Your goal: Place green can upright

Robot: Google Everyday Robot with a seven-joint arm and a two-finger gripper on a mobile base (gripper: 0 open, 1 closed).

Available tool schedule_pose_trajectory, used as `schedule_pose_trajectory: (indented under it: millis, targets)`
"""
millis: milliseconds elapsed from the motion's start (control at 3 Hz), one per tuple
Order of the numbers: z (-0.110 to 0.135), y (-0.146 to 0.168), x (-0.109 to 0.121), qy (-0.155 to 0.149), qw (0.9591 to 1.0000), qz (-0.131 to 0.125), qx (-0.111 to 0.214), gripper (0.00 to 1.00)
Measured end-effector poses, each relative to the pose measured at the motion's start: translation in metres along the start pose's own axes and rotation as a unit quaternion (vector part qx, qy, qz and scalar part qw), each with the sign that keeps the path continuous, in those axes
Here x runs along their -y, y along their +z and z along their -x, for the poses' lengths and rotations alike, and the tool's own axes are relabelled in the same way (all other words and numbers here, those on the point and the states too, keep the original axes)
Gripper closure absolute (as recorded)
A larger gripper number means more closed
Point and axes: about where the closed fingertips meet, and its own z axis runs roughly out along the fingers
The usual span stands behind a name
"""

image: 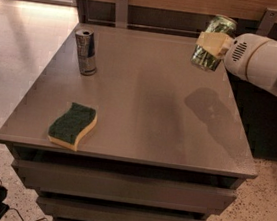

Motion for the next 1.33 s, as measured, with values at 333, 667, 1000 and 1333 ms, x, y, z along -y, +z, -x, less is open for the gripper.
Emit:
schedule_pose_trajectory:
  millis: [333,667,1000,1333]
  targets:
    - [0.003,0.006,0.002,-0.02,0.9993,0.031,-0.006,1.0]
    - [0.009,0.017,0.01,-0.062,0.9948,0.08,-0.014,1.0]
    - [0.015,0.029,0.019,-0.098,0.9871,0.125,-0.021,1.0]
    - [0.016,0.035,0.024,-0.125,0.978,0.164,-0.031,1.0]
